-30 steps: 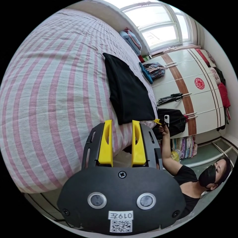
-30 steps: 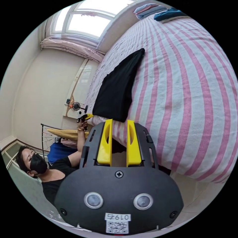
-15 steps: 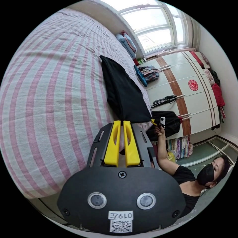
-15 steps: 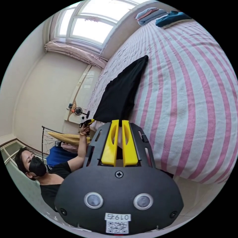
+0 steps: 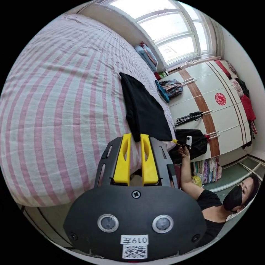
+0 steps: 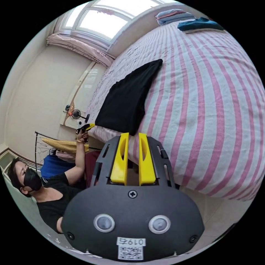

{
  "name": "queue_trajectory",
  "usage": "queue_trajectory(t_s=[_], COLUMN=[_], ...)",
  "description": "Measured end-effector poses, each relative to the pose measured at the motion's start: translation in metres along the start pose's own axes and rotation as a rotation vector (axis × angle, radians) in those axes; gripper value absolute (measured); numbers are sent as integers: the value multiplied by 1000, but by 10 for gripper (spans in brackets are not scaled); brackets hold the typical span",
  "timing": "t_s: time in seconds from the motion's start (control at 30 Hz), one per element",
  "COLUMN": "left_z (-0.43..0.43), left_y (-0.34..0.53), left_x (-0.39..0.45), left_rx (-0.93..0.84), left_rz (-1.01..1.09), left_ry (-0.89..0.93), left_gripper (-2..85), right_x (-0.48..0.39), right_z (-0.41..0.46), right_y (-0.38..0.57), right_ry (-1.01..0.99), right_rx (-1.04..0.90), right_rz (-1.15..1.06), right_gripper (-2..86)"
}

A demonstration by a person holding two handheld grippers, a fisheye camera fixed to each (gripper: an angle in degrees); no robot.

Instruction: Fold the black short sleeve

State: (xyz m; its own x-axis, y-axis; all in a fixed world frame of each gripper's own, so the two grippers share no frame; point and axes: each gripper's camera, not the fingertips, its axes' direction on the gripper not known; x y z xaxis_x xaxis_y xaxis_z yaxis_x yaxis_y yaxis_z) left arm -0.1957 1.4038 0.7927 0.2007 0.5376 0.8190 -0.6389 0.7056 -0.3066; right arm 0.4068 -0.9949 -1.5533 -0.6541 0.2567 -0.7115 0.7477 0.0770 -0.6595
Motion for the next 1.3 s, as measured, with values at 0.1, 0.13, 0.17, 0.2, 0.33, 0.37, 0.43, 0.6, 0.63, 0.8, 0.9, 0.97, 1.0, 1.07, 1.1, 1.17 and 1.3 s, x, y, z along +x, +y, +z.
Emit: queue_trajectory(t_s=[0.1,0.13,0.17,0.2,0.33,0.37,0.43,0.6,0.63,0.8,0.9,0.97,1.0,1.07,1.1,1.17,1.3], left_z=[-7,-3,5,12,88,116,156,202,202,208,216,212,211,209,210,216,232], left_y=[19,28,39,45,97,115,144,199,199,212,219,223,224,228,229,233,245], left_x=[60,92,126,143,253,274,292,297,297,289,283,282,282,278,277,276,291], left_rx=[114,155,199,215,201,160,131,207,187,150,101,121,125,125,122,111,109], left_rz=[205,324,439,499,915,985,1059,1050,995,934,914,876,868,836,831,835,918], left_ry=[-153,-241,-334,-381,-812,-926,-1147,-1333,-1301,-1242,-1192,-1123,-1103,-1044,-1032,-1004,-972], left_gripper=[13,12,12,12,14,15,14,18,21,29,39,51,55,69,72,86,93], right_x=[-82,-125,-148,-192,-318,-331,-370,-406,-413,-442,-462,-471,-476,-486,-494,-504,-522], right_z=[-29,-38,-41,-43,2,15,67,158,180,248,278,293,301,308,311,316,321], right_y=[23,38,47,65,134,142,165,165,166,166,161,154,148,140,136,129,112], right_ry=[191,263,302,378,628,685,873,1102,1187,1331,1370,1384,1399,1380,1377,1364,1331], right_rx=[204,325,389,504,775,782,782,491,422,194,118,75,44,24,18,9,7], right_rz=[-193,-302,-351,-440,-705,-737,-791,-866,-916,-1057,-1100,-1101,-1085,-1065,-1052,-1035,-984], right_gripper=[14,10,7,10,45,45,48,52,55,80,82,84,86,85,85,84,88])
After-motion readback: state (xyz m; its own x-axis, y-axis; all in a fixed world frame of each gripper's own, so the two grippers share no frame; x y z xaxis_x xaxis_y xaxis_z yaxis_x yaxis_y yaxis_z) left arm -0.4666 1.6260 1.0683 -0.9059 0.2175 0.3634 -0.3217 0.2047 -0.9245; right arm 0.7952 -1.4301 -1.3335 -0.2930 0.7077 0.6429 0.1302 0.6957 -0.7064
